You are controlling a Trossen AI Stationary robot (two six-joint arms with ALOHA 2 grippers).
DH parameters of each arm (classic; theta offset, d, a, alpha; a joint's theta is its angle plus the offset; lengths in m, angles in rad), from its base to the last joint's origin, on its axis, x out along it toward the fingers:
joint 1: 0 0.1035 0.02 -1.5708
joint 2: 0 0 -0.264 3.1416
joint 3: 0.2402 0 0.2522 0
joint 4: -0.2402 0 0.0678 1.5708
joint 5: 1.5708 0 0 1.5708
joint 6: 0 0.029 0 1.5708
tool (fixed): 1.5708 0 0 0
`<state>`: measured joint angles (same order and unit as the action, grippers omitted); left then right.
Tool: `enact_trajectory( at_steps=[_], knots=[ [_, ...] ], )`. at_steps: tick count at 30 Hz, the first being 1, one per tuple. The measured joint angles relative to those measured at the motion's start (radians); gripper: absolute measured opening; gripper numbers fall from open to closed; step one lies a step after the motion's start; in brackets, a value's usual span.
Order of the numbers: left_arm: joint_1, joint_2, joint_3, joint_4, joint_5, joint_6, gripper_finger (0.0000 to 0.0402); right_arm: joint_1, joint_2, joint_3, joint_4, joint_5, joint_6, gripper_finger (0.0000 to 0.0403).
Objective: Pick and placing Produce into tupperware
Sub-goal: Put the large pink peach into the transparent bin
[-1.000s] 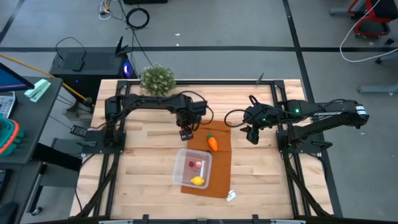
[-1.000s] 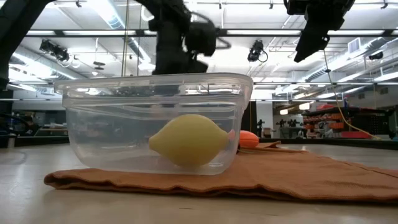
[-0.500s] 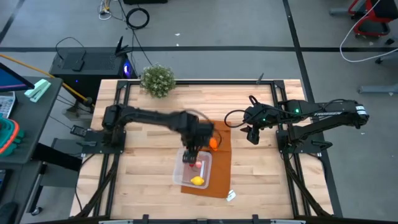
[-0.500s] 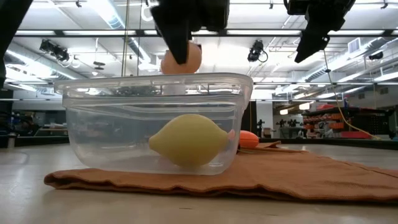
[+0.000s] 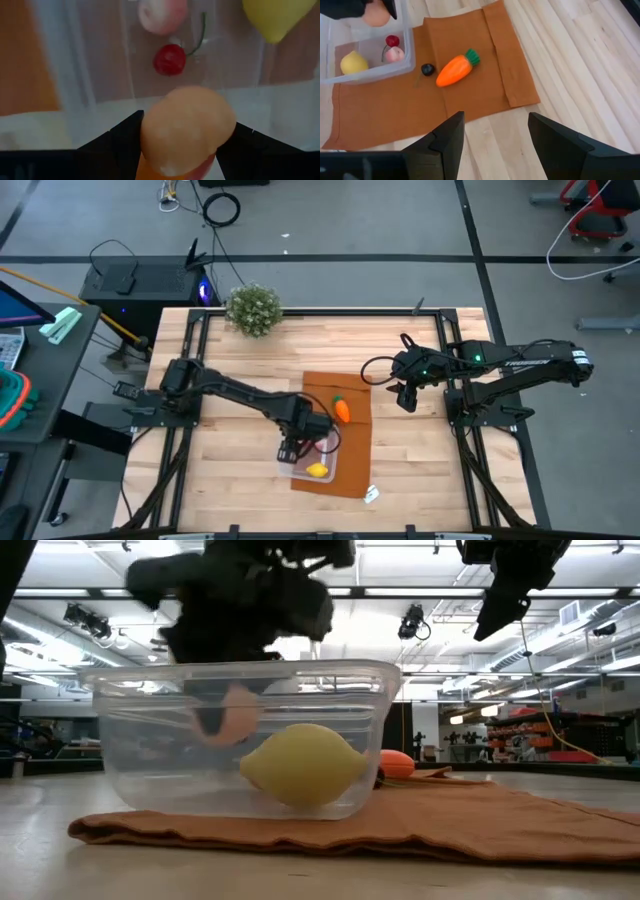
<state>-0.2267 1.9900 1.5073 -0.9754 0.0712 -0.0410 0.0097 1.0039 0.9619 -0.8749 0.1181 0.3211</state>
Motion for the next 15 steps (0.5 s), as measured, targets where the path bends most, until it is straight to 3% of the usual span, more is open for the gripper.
enact_trajectory(
  at_steps=[7, 15],
  knots=[
    [-0.02, 0.0, -0.045, 0.047, -0.038, 0.003, 0.0228, 0.0, 0.0, 0.0, 0.0, 0.0, 0.016, 0.019],
    [-0.02, 0.0, -0.045, 0.056, -0.042, 0.023, 0.0271, 0.0, 0.0, 0.0, 0.0, 0.0, 0.025, 0.019]
  ],
)
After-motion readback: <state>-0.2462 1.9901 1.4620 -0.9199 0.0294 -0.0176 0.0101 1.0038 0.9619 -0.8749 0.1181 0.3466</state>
